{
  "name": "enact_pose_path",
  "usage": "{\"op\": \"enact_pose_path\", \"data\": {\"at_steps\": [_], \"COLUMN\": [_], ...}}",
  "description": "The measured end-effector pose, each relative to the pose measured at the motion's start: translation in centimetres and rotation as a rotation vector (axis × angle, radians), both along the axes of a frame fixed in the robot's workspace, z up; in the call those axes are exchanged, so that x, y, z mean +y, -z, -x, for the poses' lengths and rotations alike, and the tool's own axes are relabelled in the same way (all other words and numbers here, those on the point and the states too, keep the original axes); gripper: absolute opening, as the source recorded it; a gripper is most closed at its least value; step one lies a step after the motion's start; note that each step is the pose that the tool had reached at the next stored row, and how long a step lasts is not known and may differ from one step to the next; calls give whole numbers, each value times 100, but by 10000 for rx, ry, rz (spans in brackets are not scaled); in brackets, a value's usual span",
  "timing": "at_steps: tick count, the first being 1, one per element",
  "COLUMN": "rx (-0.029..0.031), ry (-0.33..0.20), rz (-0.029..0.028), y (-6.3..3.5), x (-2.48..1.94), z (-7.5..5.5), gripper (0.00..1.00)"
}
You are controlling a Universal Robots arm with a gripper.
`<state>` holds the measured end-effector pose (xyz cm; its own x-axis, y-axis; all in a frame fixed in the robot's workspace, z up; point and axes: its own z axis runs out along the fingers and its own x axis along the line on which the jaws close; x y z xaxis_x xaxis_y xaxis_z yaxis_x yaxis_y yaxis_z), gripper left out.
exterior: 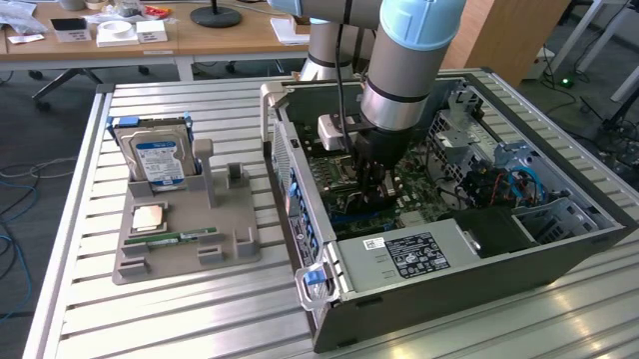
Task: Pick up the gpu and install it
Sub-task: 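Insert the gpu into the slot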
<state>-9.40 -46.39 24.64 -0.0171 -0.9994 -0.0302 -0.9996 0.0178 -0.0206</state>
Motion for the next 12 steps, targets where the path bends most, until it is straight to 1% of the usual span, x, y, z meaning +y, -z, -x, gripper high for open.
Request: {"op": "enact_pose_path", "data": {"at_steps": [5, 6, 12], "rx": [-2, -1, 0], "ry": [1, 1, 0], "rz": [-3, -2, -1], "y": [2, 1, 0], "x": [0, 0, 0], "z": [0, 0, 0], "gripper": [27, 33, 33]}}
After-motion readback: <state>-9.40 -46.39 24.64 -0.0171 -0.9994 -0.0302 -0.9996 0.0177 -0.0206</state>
